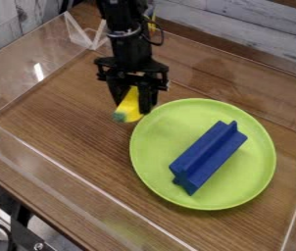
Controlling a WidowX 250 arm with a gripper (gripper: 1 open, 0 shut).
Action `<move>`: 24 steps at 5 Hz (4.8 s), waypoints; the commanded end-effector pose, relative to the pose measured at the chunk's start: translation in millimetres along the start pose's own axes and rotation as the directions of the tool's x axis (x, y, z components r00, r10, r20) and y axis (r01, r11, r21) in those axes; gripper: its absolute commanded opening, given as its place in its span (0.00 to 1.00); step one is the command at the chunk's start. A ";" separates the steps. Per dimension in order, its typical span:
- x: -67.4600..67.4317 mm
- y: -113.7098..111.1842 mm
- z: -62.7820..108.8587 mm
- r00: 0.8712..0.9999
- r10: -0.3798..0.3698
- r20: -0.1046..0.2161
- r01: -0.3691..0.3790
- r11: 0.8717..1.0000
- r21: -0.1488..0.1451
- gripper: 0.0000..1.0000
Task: Put the banana in the green plate
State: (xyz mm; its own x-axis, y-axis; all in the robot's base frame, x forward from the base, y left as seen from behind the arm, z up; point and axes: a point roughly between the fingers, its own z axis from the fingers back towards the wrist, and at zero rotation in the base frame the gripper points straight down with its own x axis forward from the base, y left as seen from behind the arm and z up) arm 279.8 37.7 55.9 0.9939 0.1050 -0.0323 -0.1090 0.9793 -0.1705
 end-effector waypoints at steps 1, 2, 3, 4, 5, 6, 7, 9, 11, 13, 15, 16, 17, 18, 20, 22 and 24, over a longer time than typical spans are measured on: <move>7.4 -6.8 17.3 0.996 -0.020 0.086 0.019 1.000 0.012 0.00; 9.4 -9.6 14.5 0.995 -0.028 0.095 0.027 1.000 0.012 0.00; 10.5 -11.1 12.1 0.994 -0.036 0.103 0.035 0.999 0.011 0.00; 11.7 -11.5 10.3 0.993 -0.043 0.112 0.042 0.999 0.012 0.00; 12.1 -11.8 8.8 0.992 -0.048 0.119 0.047 0.999 0.014 0.00; 13.4 -11.7 7.2 0.991 -0.052 0.126 0.050 0.999 0.014 0.00; 14.4 -11.4 5.6 0.990 -0.055 0.132 0.053 0.998 0.015 0.00; 13.7 -19.8 12.6 0.987 -0.069 0.144 0.068 0.998 0.016 0.00; 6.8 -52.5 30.8 0.981 -0.115 0.154 0.115 0.993 0.007 0.00; -2.2 -80.6 38.1 0.976 -0.148 0.159 0.150 0.989 -0.002 0.00; -6.2 -100.6 34.4 0.973 -0.168 0.160 0.171 0.985 -0.007 0.00; -7.3 -106.2 32.4 0.972 -0.171 0.161 0.174 0.985 -0.009 1.00; -10.9 -111.3 32.9 0.972 -0.174 0.159 0.177 0.984 -0.007 1.00; -13.7 -114.1 31.8 0.971 -0.180 0.155 0.182 0.983 -0.002 1.00; -19.5 -118.4 28.7 0.969 -0.193 0.152 0.194 0.981 0.011 1.00; -24.2 -123.3 26.5 0.967 -0.206 0.152 0.205 0.978 0.021 1.00; -28.1 -127.3 24.5 0.965 -0.215 0.151 0.212 0.977 0.030 1.00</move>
State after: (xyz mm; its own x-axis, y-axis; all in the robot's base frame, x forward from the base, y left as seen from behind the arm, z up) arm 263.1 -84.2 86.9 0.9925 -0.0778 0.0944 0.0905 0.9861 -0.1390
